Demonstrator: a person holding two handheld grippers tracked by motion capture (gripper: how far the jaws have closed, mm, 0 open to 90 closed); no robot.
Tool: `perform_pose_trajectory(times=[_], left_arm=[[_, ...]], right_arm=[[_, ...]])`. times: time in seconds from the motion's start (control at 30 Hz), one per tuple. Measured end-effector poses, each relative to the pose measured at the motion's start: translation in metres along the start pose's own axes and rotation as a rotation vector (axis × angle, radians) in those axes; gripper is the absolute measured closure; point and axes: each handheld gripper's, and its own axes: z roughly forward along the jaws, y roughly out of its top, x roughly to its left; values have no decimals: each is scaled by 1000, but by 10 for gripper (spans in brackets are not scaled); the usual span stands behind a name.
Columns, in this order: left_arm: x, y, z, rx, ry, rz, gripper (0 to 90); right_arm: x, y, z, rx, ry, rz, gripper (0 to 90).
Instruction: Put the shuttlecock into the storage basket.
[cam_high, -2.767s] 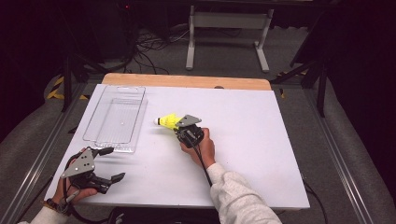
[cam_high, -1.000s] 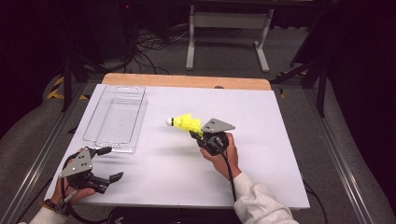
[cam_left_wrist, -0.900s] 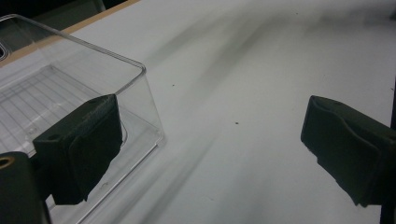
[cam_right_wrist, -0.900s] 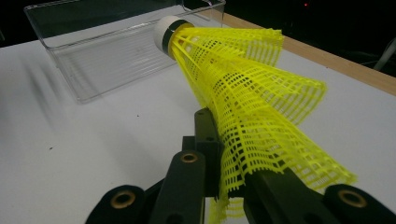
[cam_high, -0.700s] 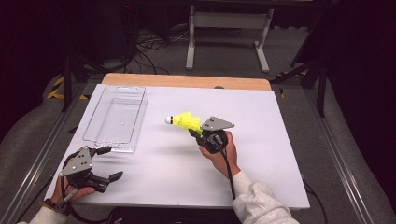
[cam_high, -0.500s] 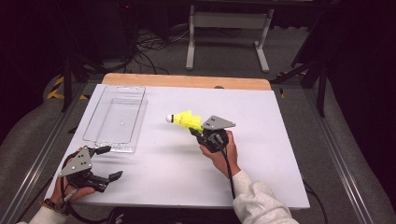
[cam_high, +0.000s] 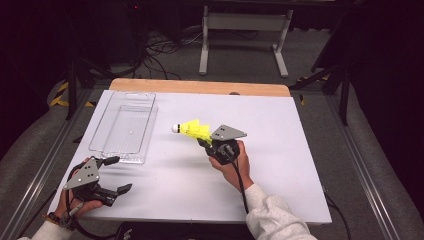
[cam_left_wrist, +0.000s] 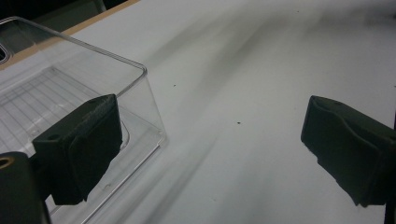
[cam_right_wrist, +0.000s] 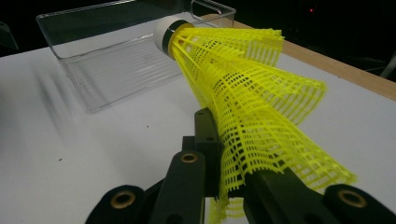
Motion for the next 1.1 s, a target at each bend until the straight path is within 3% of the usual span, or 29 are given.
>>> perform_pose_trajectory(times=[0.43,1.1], left_arm=[[1,1,0,-14,-2,-7,60],[0,1,-3,-27,-4,-7,60]], right_arm=[[17,12,25,-2,53,6,882],[24,37,48,1,81,-21,882]])
